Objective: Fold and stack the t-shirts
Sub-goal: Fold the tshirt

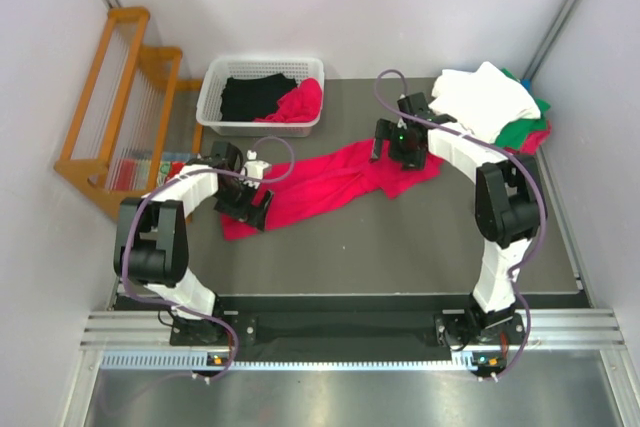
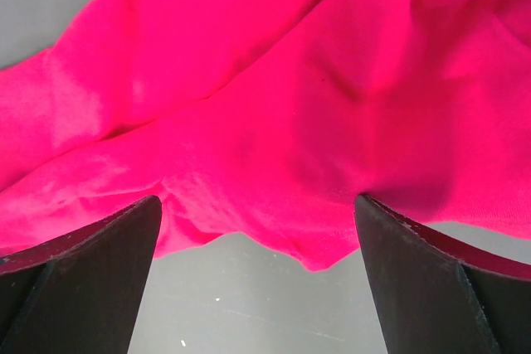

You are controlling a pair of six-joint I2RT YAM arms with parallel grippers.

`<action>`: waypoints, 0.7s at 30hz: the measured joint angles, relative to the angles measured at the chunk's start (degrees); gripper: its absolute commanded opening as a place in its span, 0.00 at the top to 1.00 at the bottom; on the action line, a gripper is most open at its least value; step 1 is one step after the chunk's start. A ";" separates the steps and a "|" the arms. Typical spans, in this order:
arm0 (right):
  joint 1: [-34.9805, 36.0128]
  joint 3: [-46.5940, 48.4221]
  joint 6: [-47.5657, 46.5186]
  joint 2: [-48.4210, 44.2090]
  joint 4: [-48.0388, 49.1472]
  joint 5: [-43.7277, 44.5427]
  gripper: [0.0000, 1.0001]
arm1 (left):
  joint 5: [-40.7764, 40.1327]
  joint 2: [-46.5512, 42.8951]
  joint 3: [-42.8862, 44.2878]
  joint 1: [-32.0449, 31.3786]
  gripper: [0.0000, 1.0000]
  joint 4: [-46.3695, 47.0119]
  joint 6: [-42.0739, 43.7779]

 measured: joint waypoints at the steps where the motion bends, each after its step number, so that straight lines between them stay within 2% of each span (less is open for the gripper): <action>1: 0.00 0.00 0.02 0.33 -0.07 0.00 0.00 | -0.07 0.20 0.07 0.02 0.01 0.15 -0.09; 10: 0.00 1.44 0.13 4.68 -0.42 0.39 0.00 | 0.61 1.62 1.75 0.79 0.01 -0.52 -2.32; 21: -1.88 15.72 1.66 14.36 -7.23 -1.90 0.00 | 0.74 0.39 0.63 0.81 0.01 0.07 -1.55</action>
